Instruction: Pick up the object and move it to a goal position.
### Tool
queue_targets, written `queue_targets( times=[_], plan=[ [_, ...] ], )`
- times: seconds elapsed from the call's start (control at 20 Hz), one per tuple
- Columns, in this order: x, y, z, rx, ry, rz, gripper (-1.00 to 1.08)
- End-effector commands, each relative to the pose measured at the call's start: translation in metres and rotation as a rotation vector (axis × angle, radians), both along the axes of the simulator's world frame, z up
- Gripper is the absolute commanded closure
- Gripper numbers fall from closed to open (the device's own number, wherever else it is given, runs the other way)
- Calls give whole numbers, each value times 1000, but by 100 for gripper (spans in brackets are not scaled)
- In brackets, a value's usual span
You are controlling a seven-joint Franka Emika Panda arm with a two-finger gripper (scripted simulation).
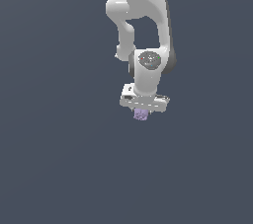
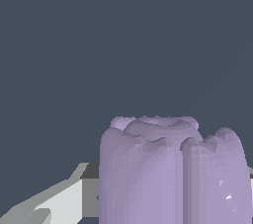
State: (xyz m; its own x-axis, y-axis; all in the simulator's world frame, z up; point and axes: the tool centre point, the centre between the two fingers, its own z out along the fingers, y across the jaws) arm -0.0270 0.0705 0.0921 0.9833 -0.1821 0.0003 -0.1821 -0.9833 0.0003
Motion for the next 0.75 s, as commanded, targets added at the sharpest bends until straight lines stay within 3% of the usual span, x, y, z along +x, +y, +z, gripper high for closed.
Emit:
queue_targets(
  times=[0.0,0.35,0.7],
  plan=[
    [-5,28,13,0,0,0,108],
    [-12,82,38,0,0,0,108],
    [-13,101,46,0,0,0,108]
  ],
)
